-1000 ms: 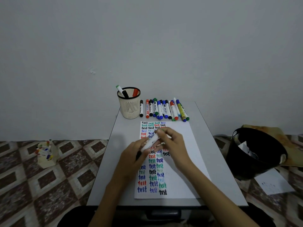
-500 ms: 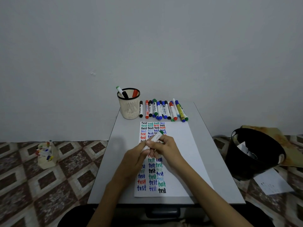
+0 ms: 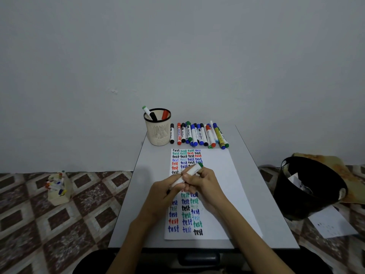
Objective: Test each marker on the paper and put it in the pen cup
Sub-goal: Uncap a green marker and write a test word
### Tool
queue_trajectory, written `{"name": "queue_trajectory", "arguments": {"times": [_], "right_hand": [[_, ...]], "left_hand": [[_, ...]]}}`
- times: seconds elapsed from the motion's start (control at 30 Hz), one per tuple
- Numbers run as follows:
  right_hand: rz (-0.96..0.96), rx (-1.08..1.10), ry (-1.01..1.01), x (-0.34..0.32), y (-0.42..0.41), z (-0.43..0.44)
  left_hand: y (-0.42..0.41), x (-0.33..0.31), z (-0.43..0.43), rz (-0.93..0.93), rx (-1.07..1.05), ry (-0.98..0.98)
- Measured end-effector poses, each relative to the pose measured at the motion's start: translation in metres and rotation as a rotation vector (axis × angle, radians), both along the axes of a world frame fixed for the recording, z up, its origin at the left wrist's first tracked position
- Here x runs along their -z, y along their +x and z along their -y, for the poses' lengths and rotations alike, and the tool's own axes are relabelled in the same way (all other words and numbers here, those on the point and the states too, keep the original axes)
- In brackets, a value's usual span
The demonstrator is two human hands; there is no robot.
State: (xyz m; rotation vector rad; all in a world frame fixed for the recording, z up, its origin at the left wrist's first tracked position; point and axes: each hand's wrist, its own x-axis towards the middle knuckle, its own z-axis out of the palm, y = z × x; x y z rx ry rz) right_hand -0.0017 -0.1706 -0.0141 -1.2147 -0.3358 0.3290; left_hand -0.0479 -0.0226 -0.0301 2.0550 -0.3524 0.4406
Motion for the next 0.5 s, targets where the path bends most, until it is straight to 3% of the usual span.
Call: {"name": "queue_trajectory", "arguments": {"times": [0.23,0.37,0.5], "right_hand": [[0.14,0.017,-0.125,-0.025,0.002,0.014],[0.013,0.192,0.063,-0.029,0.017,0.035],[-0.062,0.249,0.093,-0.019,0.019,0.048]], "left_hand": [[0.0,-0.003,-0.001,0.053,-0.024,-0.016],[0.002,0.002,-0.002,-0.024,-0.082,-0.108],[0.006,0.007,-0.004,-0.044,-0.128,-0.069]]}}
